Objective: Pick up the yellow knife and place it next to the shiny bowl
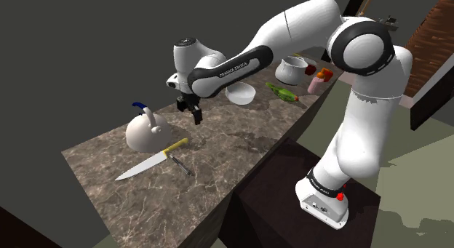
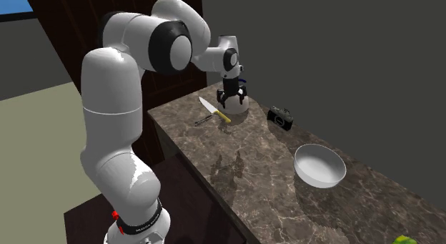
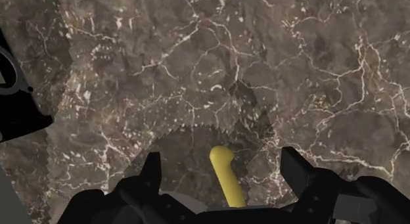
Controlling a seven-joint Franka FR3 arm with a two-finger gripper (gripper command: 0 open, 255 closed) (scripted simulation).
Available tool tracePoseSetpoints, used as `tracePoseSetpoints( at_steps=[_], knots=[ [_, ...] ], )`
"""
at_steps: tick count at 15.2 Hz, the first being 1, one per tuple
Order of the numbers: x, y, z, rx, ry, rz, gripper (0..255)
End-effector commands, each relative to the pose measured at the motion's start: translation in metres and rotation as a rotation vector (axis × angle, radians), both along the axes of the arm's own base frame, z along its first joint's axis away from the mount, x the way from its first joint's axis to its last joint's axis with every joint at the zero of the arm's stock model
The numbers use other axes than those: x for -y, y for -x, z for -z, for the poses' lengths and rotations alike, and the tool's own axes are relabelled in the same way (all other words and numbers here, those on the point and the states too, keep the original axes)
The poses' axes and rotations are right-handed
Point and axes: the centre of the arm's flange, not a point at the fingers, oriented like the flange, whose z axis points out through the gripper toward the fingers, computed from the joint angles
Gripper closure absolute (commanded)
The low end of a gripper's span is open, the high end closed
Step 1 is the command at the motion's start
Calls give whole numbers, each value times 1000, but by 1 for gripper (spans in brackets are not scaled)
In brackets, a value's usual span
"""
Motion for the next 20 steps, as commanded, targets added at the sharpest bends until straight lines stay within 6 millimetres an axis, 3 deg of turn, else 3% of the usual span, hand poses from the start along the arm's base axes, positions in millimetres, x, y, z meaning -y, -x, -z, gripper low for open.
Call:
tracePoseSetpoints(
  at_steps=[1,9,16,20],
  knots=[
    [-23,-2,17,-5,5,-72,0],
    [-101,-3,86,-26,29,-338,0],
    [-95,-4,122,-26,29,-338,0],
    [-95,-4,125,-26,29,-338,0]
  ],
)
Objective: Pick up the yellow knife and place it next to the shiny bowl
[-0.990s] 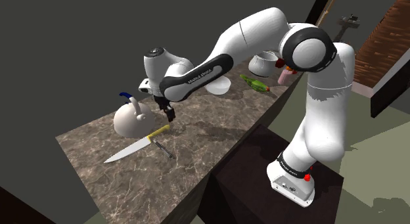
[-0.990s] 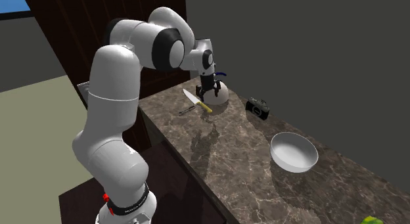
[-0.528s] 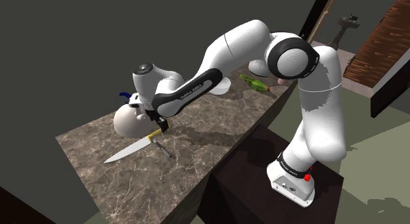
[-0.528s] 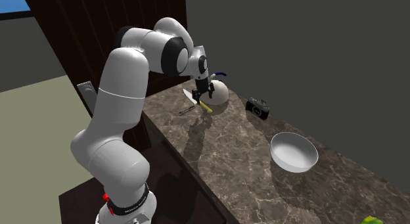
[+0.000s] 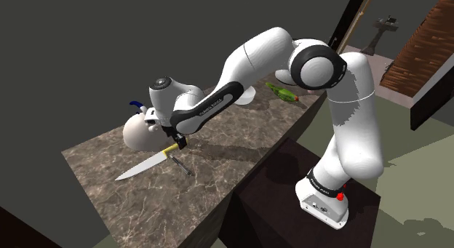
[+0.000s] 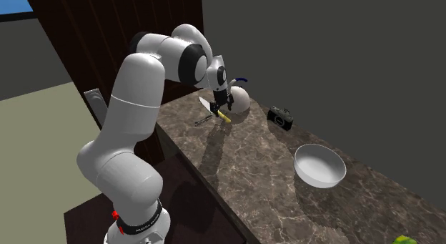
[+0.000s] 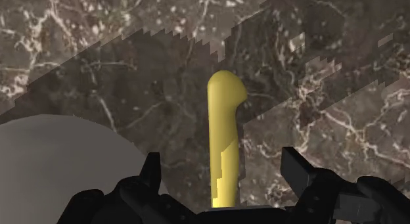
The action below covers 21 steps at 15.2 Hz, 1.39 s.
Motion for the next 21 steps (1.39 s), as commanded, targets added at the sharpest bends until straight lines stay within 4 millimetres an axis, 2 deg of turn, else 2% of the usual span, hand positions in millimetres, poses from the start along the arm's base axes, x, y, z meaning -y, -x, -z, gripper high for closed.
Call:
tracePoseSetpoints(
  at_steps=[1,4,5,8,14,21],
  knots=[
    [1,2,12,-17,6,-1,0],
    [1,2,12,-17,6,-1,0],
    [0,3,16,-17,6,-1,255],
    [0,9,14,-17,7,-1,255],
    [1,2,12,-17,6,-1,255],
    [1,2,-25,-17,6,-1,255]
  ],
)
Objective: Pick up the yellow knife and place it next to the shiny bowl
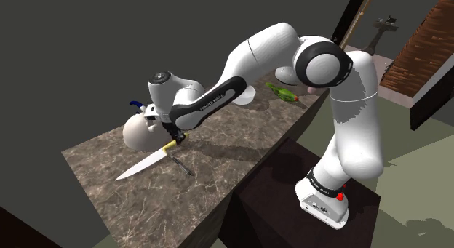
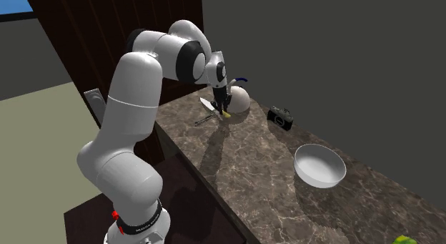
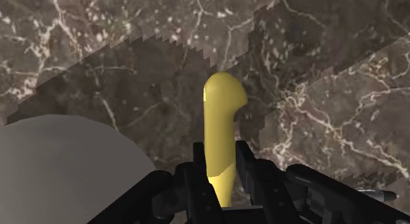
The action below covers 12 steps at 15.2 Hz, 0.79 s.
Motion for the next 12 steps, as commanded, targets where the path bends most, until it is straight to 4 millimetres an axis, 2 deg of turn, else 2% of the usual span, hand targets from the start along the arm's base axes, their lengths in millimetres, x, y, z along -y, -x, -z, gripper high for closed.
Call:
tracePoseSetpoints(
  at_steps=[1,12],
  knots=[
    [0,-1,-10,0,0,0,255],
    [0,-1,-68,0,0,0,255]
  ],
)
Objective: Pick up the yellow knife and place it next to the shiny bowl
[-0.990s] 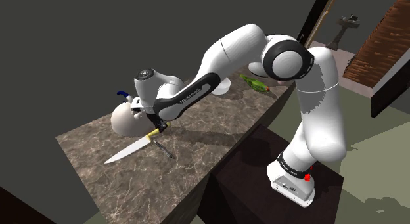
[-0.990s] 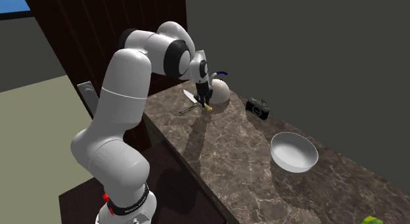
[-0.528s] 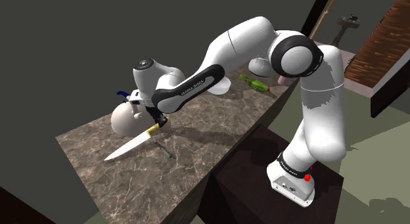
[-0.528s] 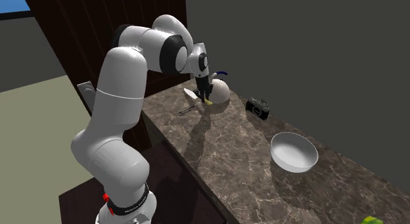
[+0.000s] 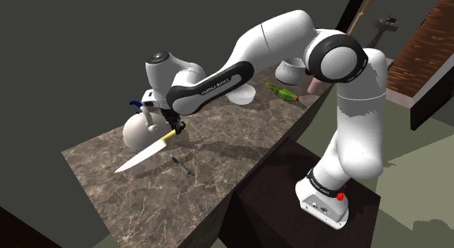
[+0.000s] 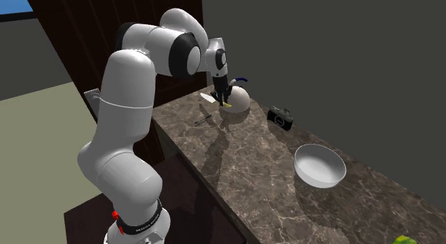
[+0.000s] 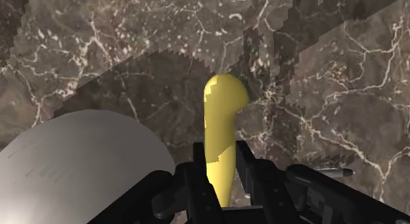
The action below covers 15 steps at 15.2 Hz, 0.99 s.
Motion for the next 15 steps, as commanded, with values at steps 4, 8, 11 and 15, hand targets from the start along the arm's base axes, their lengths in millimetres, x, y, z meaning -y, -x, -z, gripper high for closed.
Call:
tracePoseSetpoints(
  at_steps=[4,8,11,15],
  knots=[
    [-1,1,-27,0,0,0,255],
    [-1,1,-48,0,0,0,255],
    [-1,1,-61,0,0,0,255],
    [50,14,-61,0,0,0,255]
  ],
)
